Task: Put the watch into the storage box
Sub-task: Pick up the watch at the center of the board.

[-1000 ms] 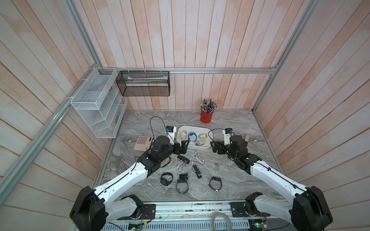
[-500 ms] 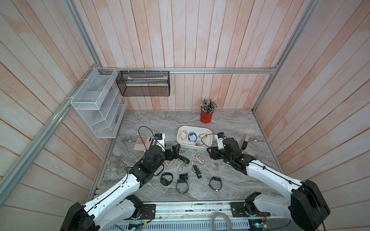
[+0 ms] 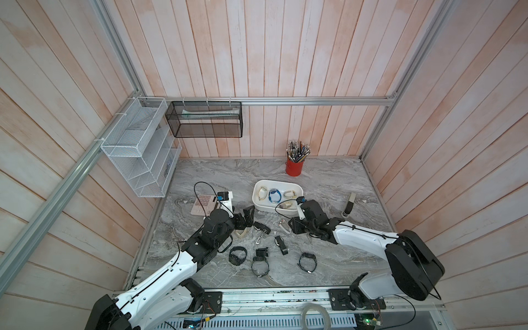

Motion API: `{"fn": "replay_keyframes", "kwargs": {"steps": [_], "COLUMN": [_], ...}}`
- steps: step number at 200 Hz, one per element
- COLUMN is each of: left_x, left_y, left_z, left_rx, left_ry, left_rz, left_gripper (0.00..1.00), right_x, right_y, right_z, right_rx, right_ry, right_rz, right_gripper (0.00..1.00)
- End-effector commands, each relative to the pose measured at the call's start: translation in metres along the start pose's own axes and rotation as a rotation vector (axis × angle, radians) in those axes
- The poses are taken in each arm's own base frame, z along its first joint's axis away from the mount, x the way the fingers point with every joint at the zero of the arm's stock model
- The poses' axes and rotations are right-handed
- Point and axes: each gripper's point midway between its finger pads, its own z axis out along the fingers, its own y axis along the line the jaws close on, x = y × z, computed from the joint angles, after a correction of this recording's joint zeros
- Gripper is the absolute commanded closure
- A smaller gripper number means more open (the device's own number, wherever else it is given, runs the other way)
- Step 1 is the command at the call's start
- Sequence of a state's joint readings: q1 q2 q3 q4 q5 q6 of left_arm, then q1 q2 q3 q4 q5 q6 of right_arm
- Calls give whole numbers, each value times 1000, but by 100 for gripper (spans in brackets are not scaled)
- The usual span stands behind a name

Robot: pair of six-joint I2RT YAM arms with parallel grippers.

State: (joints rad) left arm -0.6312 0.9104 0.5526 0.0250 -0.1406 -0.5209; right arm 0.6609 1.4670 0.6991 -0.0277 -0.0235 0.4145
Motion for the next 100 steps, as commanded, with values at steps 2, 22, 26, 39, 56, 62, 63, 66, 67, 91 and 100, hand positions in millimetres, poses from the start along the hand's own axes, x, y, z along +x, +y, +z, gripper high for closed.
{"fn": "replay_keyframes", "kwargs": {"steps": [2, 22, 26, 39, 56, 62, 63, 66, 67, 91, 100], "left_x": [4, 5, 5, 6, 4, 4, 4, 4, 5, 7, 6], "left_y": [12, 13, 13, 13, 15, 16, 16, 16, 16, 17, 16], "left_z": [-4, -5, -5, -6, -7, -8, -8, -8, -8, -8, -8], "left_rx": [-42, -46, -47, -45, -59, -62, -62, -63, -62, -61, -57], "left_ry": [0, -3, -2, 2, 2, 2, 2, 1, 2, 5, 3], "left_rz": [-4, -13, -15, -10, -5, -5, -6, -5, -5, -14, -14], "left_gripper": [0, 0, 0, 0, 0, 0, 0, 0, 0, 0, 0], "right_x": [-3, 1, 3, 5, 10, 11, 12, 13, 13, 17, 18], "right_y": [8, 10, 9, 10, 9, 9, 9, 9, 9, 8, 9], "right_z": [6, 13, 15, 18, 23, 25, 25, 25, 26, 31, 32], "right_rx": [4, 11, 14, 21, 26, 29, 30, 32, 35, 50, 56], "right_ry": [13, 26, 32, 38, 53, 58, 60, 61, 63, 76, 76], "right_rz": [-15, -19, -21, -22, -21, -24, -25, -26, -28, -43, -51], "right_gripper": [57, 58, 59, 60, 61, 63, 63, 63, 64, 73, 77]}}
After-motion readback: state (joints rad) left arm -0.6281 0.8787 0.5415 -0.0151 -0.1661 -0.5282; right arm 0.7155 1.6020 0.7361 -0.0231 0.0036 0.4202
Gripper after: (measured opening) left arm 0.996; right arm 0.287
